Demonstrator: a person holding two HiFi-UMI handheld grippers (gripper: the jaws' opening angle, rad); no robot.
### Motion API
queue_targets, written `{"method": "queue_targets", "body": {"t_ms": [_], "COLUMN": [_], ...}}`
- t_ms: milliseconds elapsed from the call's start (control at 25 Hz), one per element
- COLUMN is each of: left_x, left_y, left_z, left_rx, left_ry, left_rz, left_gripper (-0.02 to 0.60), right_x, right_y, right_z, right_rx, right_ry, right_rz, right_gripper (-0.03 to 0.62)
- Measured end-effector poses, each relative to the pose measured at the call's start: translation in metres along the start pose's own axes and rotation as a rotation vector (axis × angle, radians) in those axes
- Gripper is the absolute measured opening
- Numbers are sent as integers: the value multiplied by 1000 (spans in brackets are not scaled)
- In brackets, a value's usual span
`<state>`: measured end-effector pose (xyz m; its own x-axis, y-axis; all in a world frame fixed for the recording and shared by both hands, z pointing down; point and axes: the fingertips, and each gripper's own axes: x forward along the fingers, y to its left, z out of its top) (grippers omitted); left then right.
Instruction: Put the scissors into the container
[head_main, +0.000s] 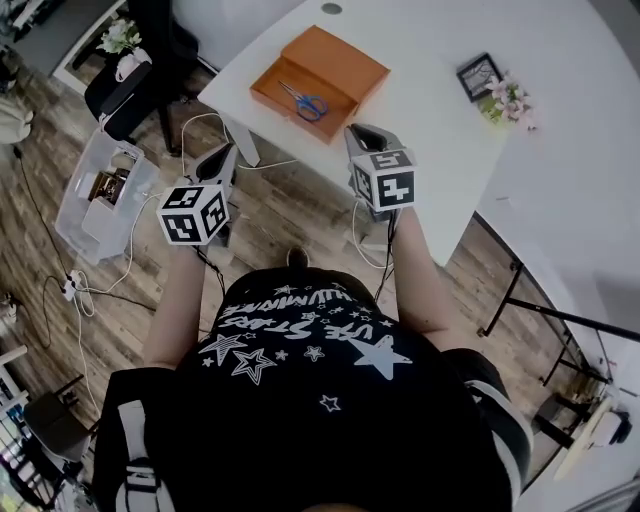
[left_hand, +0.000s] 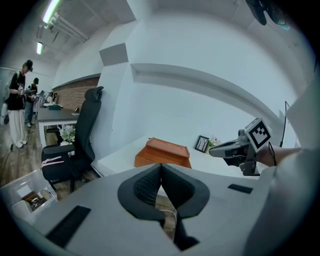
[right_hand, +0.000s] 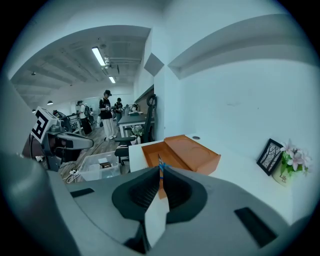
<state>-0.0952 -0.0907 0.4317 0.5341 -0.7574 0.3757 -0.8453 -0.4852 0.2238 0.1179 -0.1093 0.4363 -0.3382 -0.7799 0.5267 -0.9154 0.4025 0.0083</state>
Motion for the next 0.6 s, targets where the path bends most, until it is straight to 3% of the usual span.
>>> {"method": "queue_targets", "body": {"t_ms": [600], "left_x": [-89], "left_y": [7], "left_z": [-20], "left_rx": [-2], "left_ry": [5], "left_rz": [-52], "left_gripper": [20], "right_x": [-57], "right_y": [79], "right_z": [-19], "right_rx": [24], "right_ry": [20], "right_rz": [-62], "right_gripper": [56]}}
